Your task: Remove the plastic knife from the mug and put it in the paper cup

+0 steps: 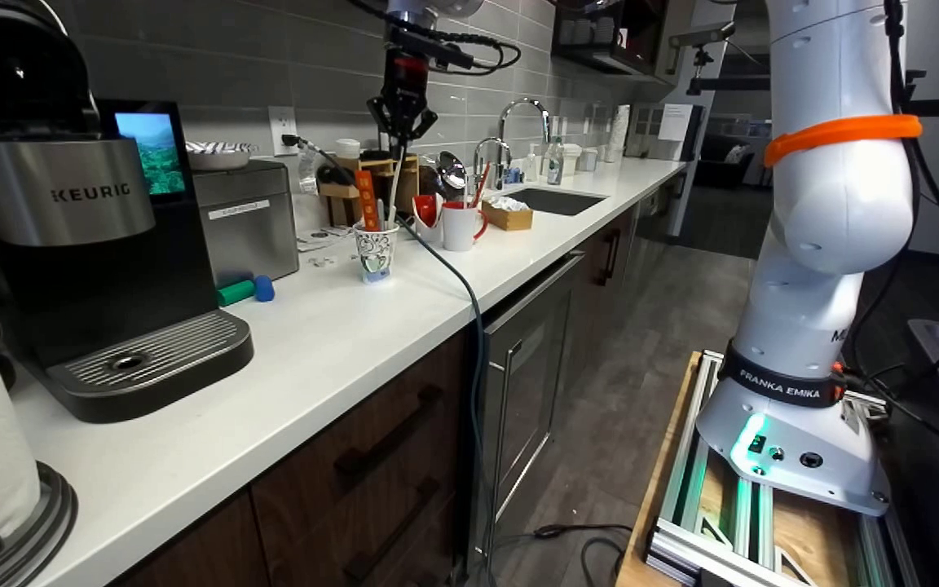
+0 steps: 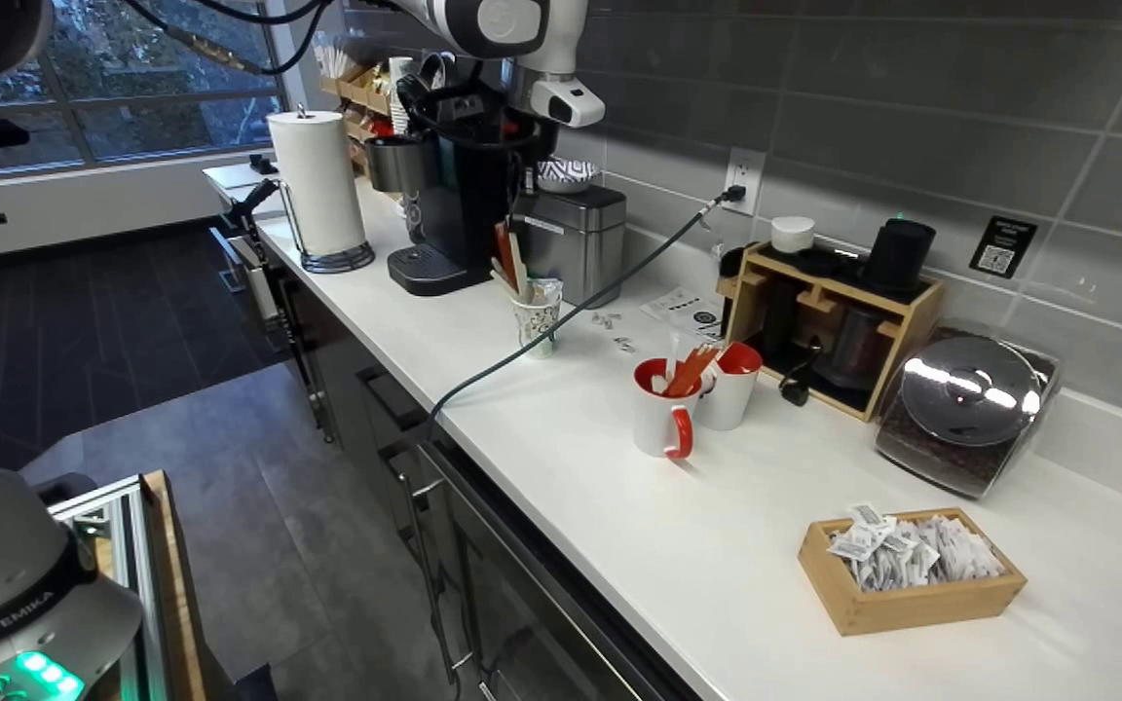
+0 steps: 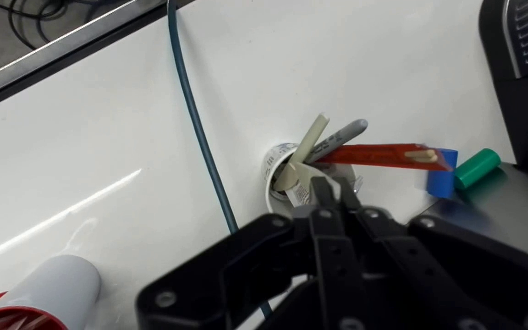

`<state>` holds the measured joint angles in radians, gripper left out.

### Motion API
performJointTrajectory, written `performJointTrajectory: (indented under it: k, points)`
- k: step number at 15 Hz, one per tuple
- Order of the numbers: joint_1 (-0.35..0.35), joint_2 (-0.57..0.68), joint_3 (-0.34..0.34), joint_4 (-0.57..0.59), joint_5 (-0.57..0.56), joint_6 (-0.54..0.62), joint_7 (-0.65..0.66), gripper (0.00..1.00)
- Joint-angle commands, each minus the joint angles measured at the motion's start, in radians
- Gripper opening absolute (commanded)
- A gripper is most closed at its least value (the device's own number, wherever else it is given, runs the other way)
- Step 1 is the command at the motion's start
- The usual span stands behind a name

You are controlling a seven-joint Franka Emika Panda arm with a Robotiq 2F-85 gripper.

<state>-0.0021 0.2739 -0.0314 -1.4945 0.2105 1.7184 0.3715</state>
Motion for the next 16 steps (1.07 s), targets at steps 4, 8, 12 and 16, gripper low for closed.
performJointTrajectory:
  k: [4,8,12,16]
  points:
    - [0.042,0.099,-0.013,0.131,-0.106,-0.051,0.159,0.01]
    - [0.057,0.143,-0.009,0.184,-0.123,-0.083,0.207,0.01]
    - [0.067,0.18,-0.005,0.229,-0.116,-0.11,0.215,0.01]
    - [0.077,0.21,-0.005,0.257,-0.114,-0.118,0.226,0.01]
